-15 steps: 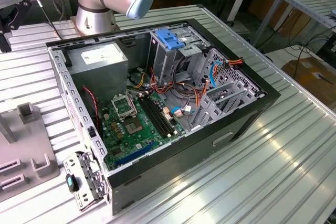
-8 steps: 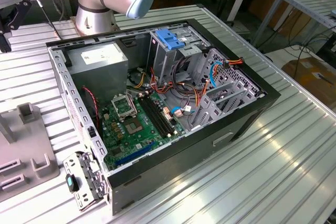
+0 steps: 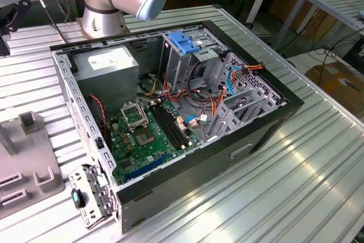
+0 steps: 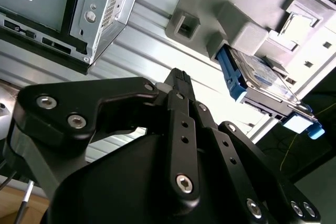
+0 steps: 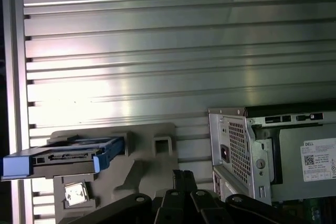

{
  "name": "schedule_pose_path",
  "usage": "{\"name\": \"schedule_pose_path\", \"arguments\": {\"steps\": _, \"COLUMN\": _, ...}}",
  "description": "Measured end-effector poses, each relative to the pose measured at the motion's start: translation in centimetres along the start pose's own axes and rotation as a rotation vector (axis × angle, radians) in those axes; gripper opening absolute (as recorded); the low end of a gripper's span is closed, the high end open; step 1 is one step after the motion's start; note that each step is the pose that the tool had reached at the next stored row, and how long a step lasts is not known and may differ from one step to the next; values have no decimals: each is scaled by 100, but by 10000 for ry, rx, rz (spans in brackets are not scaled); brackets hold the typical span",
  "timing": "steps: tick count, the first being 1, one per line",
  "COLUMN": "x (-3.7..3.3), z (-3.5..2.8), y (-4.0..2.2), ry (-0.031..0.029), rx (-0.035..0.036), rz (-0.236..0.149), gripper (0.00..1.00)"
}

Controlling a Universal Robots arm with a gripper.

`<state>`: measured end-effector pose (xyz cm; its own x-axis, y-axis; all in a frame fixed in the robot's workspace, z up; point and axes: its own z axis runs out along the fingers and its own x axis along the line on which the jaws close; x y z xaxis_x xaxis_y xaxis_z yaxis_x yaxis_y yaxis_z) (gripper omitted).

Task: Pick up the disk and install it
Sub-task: 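Reach for the disk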

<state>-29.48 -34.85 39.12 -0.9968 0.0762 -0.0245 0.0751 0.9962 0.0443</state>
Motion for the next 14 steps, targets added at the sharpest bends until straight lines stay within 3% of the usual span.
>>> {"name": "schedule_pose_path", "arguments": {"steps": 10, "x": 210, "z": 5, "y": 66, "ry": 0, "rx": 0, "rz": 0, "gripper": 11}}
{"name": "schedule_pose_path", "arguments": {"steps": 14, "x": 259, "z": 6, "y": 78, "ry": 0, "rx": 0, "rz": -1, "gripper": 11}}
